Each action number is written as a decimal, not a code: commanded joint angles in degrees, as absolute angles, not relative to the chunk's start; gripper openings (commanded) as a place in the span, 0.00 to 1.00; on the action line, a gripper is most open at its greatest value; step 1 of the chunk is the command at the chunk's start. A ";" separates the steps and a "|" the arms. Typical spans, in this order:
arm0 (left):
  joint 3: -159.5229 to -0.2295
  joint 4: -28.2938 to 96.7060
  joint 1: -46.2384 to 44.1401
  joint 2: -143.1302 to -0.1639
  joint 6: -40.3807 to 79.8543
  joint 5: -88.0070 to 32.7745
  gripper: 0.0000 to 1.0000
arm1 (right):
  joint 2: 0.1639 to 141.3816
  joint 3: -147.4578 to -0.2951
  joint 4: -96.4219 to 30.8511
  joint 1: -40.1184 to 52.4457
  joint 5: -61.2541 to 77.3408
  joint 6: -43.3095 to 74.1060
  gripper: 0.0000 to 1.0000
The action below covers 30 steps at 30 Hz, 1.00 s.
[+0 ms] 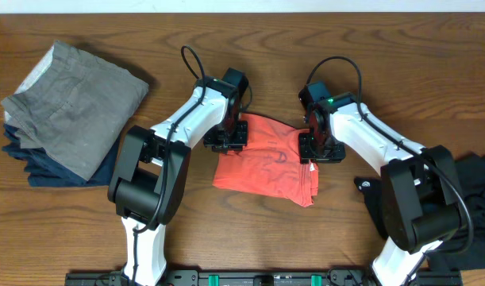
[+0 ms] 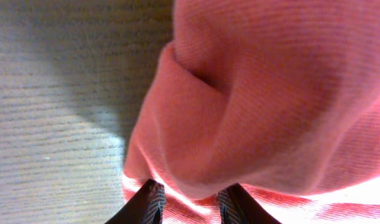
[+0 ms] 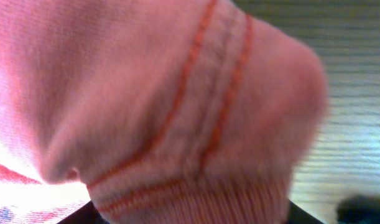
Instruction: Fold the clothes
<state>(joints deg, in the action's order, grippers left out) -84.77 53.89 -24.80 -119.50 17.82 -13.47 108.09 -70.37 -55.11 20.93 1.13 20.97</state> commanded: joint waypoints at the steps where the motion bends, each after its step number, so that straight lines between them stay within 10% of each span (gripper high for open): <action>1: -84.51 54.02 -24.23 -120.44 17.67 -10.83 0.26 | 103.68 -70.02 -55.57 20.27 -5.13 23.11 0.53; 11: -84.73 60.20 -17.65 -113.95 17.69 -12.91 0.29 | 91.31 -70.02 -53.98 19.73 -3.66 20.84 0.74; 15: -84.73 63.02 -16.40 -109.91 17.72 -19.73 0.52 | 91.31 -70.02 -47.75 18.74 1.89 11.38 0.72; 25: -84.60 60.86 -18.31 -108.22 9.58 -20.08 0.54 | 100.09 -70.02 -44.71 18.33 0.86 13.17 0.66; 30: -84.60 48.58 -16.75 -108.22 7.11 -19.90 0.83 | 98.45 -70.02 -52.75 18.39 11.07 16.71 0.66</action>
<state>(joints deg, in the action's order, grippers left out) -84.64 51.20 -17.91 -107.94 10.50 -20.23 100.31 -69.91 -51.11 18.81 3.97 14.15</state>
